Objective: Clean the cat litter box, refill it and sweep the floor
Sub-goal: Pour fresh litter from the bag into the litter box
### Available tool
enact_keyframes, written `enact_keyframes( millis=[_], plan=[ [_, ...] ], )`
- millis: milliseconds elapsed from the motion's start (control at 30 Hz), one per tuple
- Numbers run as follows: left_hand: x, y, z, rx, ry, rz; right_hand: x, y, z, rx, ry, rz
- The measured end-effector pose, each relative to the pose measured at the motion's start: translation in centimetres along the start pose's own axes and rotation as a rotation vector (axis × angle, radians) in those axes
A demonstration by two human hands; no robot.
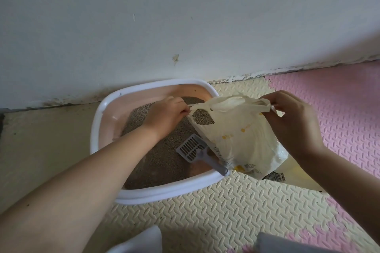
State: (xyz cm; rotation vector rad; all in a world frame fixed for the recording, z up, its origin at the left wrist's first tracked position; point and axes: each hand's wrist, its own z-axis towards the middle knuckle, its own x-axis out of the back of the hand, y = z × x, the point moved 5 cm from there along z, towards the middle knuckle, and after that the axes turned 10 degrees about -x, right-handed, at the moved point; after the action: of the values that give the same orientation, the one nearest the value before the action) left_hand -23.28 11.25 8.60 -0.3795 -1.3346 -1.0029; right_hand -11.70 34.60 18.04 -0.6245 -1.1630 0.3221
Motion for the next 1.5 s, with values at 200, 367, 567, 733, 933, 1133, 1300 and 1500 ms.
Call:
enact_keyframes(
  millis=[200,367,567,733,933,1133,1300,1500],
  plan=[
    [2.6,1.5,1.5,-0.112,0.102,0.018,1.4,0.6,0.4,-0.122,0.077,0.136],
    [4.5,2.9,2.9,-0.164,0.190,0.068,3.1,1.1,0.8,-0.220,0.158,0.202],
    [6.3,4.4,4.7,-0.202,0.252,0.131,4.6,1.8,1.1,-0.240,0.238,0.218],
    [7.2,5.2,6.2,-0.218,0.283,0.146,5.7,2.4,1.3,-0.243,0.298,0.237],
    [7.5,6.4,7.4,-0.241,0.312,0.174,6.6,3.2,1.2,-0.269,0.344,0.290],
    [9.8,8.5,9.4,-0.246,0.409,0.186,9.6,5.0,1.6,-0.338,0.544,0.338],
    [11.2,11.5,11.6,-0.330,0.461,0.205,10.9,6.8,1.5,-0.409,0.632,0.404],
    [10.0,12.5,12.5,-0.312,0.440,0.158,10.5,8.2,0.5,-0.460,0.556,0.401]
  ],
)
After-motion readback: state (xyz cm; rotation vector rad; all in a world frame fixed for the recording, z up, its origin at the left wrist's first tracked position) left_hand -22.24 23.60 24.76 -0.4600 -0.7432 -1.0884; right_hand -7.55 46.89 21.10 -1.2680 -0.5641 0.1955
